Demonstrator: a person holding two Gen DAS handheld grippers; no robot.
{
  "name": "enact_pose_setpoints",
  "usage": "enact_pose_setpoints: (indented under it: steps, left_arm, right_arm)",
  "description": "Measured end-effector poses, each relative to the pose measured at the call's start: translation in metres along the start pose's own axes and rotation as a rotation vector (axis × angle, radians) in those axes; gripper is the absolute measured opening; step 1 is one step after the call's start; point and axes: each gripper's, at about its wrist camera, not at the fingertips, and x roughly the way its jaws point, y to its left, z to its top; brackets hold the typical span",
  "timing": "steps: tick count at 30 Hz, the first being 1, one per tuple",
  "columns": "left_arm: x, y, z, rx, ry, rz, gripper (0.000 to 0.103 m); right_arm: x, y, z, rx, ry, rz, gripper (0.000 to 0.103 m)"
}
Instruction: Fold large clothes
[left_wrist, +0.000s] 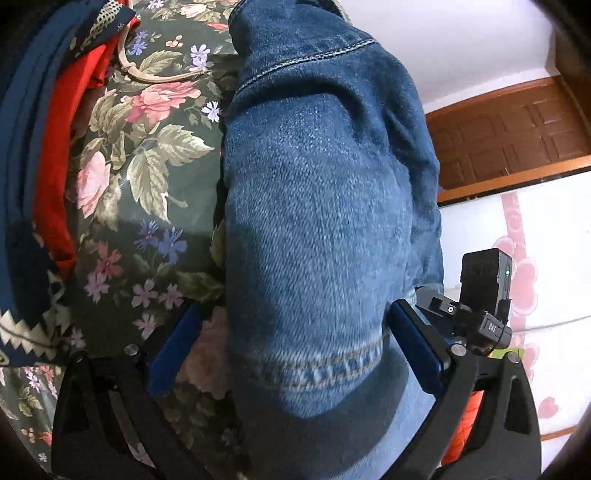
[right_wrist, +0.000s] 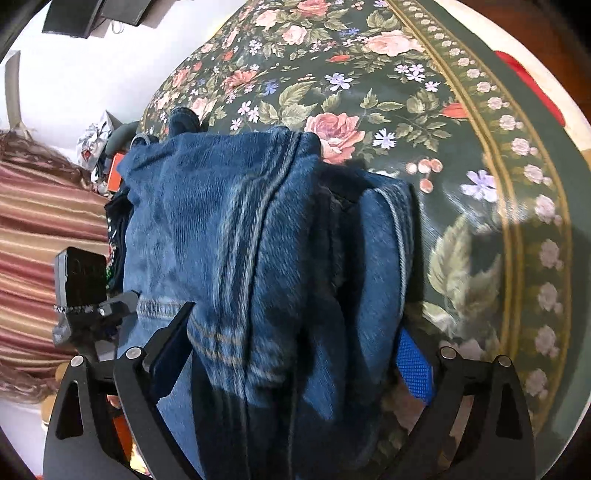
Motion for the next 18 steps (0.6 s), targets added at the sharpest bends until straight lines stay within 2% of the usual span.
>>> enact_pose_setpoints:
  steps: [1,3,5,9,12,14,18]
  left_arm:
    - [0.002,-0.004,0.001,0.005,0.003,0.002,0.101]
    - [0.005,-0.010,0.002,0.009,0.013,-0.007,0.101]
    - [0.012,-0.013,0.000,0.003,0.055,-0.067,0.091]
    - [0.006,-0.031,-0.011,0.075,0.025,-0.006,0.073]
    - [-0.006,-0.048,-0.016,0.089,0.016,-0.011,0.062]
    - [-0.018,-0.059,-0.019,0.111,0.000,-0.002,0.053]
    - [-0.043,-0.083,-0.026,0.161,-0.046,0.018,0.047]
  right_arm:
    - [0.000,0.000,0.001,0.009,-0.001,0.003,0.093]
    - [-0.001,0.000,0.000,0.021,-0.003,0.017,0.080]
    - [-0.005,0.002,-0.002,0.024,-0.009,0.020,0.071]
    - [-0.015,0.018,-0.008,0.001,-0.032,-0.043,0.050]
    - [-0.024,0.035,-0.008,-0.029,-0.058,-0.087,0.037]
    - [-0.029,0.049,-0.008,-0.050,-0.082,-0.100,0.034]
    - [-0.043,0.078,-0.015,-0.093,-0.102,-0.128,0.032]
